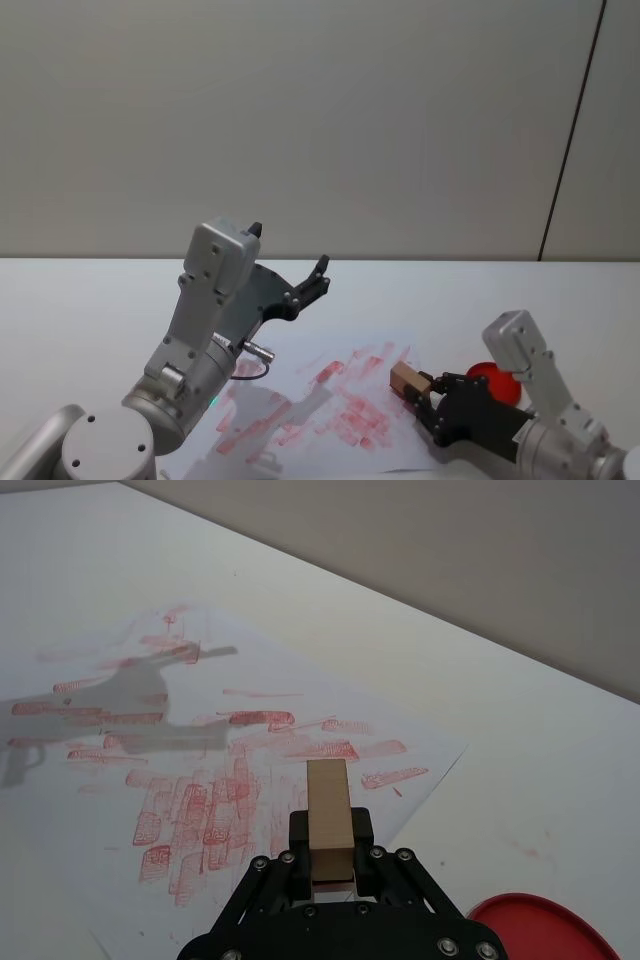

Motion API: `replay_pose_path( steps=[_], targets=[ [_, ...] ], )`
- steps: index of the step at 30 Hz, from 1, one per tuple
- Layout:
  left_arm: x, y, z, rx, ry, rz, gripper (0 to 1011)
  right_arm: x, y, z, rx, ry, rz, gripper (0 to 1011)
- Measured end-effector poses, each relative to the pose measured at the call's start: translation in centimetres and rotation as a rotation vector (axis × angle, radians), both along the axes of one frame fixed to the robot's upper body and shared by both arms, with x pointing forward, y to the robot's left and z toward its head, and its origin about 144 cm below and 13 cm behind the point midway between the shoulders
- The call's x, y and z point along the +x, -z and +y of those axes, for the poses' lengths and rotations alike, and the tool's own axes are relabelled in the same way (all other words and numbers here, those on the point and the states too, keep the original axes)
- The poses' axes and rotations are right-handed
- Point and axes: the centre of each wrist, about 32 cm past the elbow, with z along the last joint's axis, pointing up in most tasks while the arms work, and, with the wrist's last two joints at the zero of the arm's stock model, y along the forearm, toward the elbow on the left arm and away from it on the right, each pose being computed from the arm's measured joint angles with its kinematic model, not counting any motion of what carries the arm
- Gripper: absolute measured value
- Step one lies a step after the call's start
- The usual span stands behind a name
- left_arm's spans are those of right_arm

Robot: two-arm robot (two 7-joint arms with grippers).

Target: Use the one hand to pick up the stamp and affix it onto the A4 paper.

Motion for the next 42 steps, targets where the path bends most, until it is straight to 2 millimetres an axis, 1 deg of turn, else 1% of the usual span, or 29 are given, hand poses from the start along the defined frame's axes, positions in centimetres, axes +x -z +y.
replay_pose_path(
  steps=[9, 26, 30, 35, 42],
  targets=[
    [0.0, 0.0, 0.0, 0.000, 0.000, 0.000, 1002, 0.2, 0.5, 0.4, -0.017, 0.001, 0.015, 216],
    [0.0, 0.0, 0.0, 0.000, 0.000, 0.000, 1003, 0.2, 0.6, 0.6, -0.017, 0.009, 0.024, 216],
    [0.0, 0.0, 0.0, 0.000, 0.000, 0.000, 1002, 0.1, 0.3, 0.6, 0.003, 0.018, 0.014, 216],
    [0.0, 0.0, 0.0, 0.000, 0.000, 0.000, 1002, 0.1, -0.5, 0.2, 0.035, 0.043, -0.019, 216],
    [0.0, 0.0, 0.0, 0.000, 0.000, 0.000, 1002, -0.2, -1.9, -1.1, 0.069, 0.095, -0.062, 216]
  ],
)
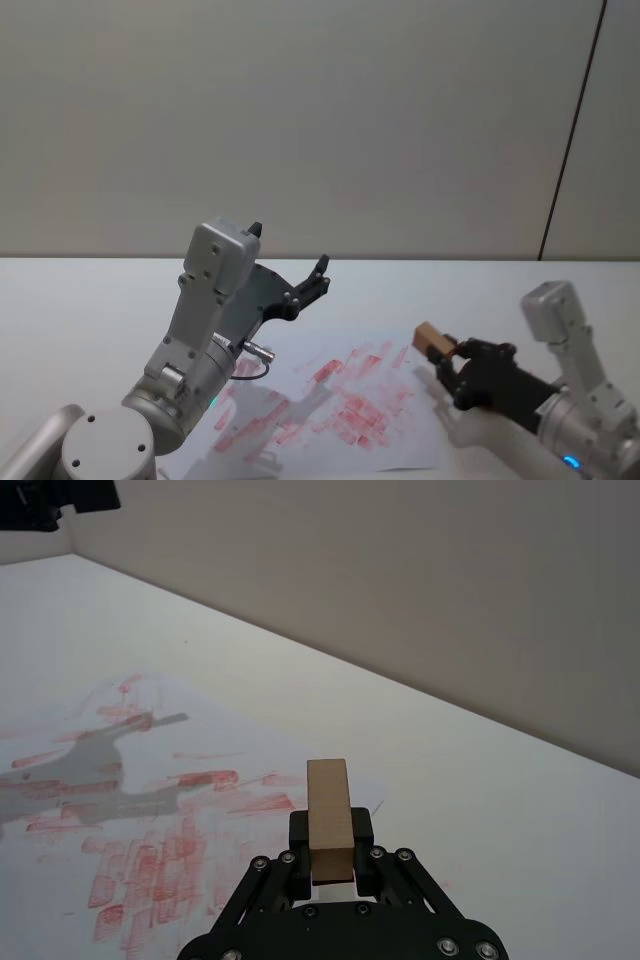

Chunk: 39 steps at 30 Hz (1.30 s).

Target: Use the one hand to pick up the stamp and affix it onto the A4 paper.

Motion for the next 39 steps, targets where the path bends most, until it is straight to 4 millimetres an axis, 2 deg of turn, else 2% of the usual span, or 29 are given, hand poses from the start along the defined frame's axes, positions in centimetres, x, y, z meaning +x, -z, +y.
replay_pose_path(
  steps=[8, 19, 39],
  targets=[
    [0.0, 0.0, 0.0, 0.000, 0.000, 0.000, 1003, -0.4, -0.7, -1.7, 0.005, 0.050, -0.007, 216],
    [0.0, 0.0, 0.0, 0.000, 0.000, 0.000, 1002, -0.7, -0.4, -3.3, -0.014, 0.098, 0.027, 216],
    [0.0, 0.0, 0.0, 0.000, 0.000, 0.000, 1003, -1.1, 0.1, -4.6, -0.041, 0.111, 0.087, 216]
  ],
)
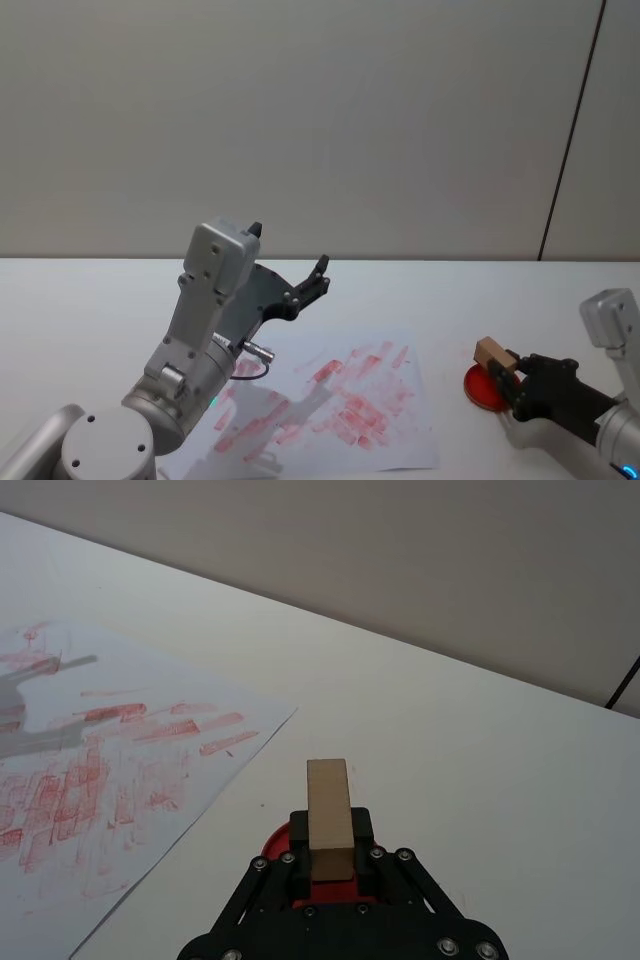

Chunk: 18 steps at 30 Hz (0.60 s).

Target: Use the one hand to pick up the stamp and affix it onto the A4 paper.

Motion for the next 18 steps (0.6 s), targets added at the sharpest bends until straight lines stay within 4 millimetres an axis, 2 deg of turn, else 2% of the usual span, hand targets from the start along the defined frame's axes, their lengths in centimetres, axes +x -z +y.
replay_pose_path(
  steps=[12, 15, 18],
  targets=[
    [0.00, 0.00, 0.00, 0.000, 0.000, 0.000, 1002, -0.25, 0.09, -0.24, -0.001, -0.016, 0.022, 216],
    [0.00, 0.00, 0.00, 0.000, 0.000, 0.000, 1003, -0.29, 0.12, -0.28, -0.001, -0.016, 0.027, 268],
    [0.00, 0.00, 0.00, 0.000, 0.000, 0.000, 1002, -0.32, 0.22, -0.32, 0.000, -0.014, 0.036, 387]
  ],
)
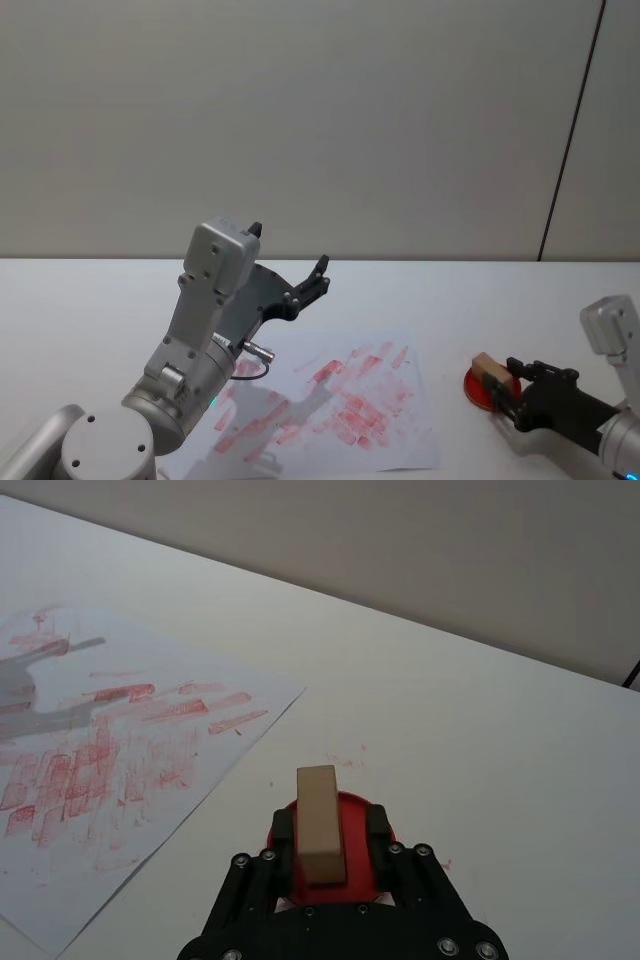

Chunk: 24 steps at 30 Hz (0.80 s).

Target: Use the one hand to pick up the stamp and affix it onto the A4 paper.

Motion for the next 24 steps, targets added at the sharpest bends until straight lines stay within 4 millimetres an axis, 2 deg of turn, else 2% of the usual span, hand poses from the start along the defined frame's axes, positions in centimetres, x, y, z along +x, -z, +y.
replay_pose_path(
  steps=[1, 4, 5, 8, 10, 11, 15, 19, 24],
  targets=[
    [0.0, 0.0, 0.0, 0.000, 0.000, 0.000, 1002, 0.0, 0.0, 0.0, 0.000, 0.001, 0.001, 387],
    [0.0, 0.0, 0.0, 0.000, 0.000, 0.000, 1003, 0.0, 0.1, 0.0, 0.003, 0.003, 0.004, 531],
    [0.0, 0.0, 0.0, 0.000, 0.000, 0.000, 1002, 0.0, 0.1, -0.1, 0.004, 0.004, 0.004, 531],
    [0.0, 0.0, 0.0, 0.000, 0.000, 0.000, 1002, 0.0, 0.0, -0.1, 0.011, 0.009, 0.000, 651],
    [0.0, 0.0, 0.0, 0.000, 0.000, 0.000, 1002, 0.0, -0.2, -0.1, 0.017, 0.010, -0.008, 695],
    [0.0, 0.0, 0.0, 0.000, 0.000, 0.000, 1002, 0.0, -0.3, -0.1, 0.026, 0.012, -0.018, 754],
    [0.0, 0.0, 0.0, 0.000, 0.000, 0.000, 1003, 0.0, -1.0, 0.0, 0.050, 0.016, -0.050, 842],
    [0.0, 0.0, 0.0, 0.000, 0.000, 0.000, 1002, 0.0, -2.1, 0.2, 0.082, 0.018, -0.094, 974],
    [0.0, 0.0, 0.0, 0.000, 0.000, 0.000, 1002, 0.1, -3.0, 0.4, 0.108, 0.020, -0.128, 1001]
  ],
)
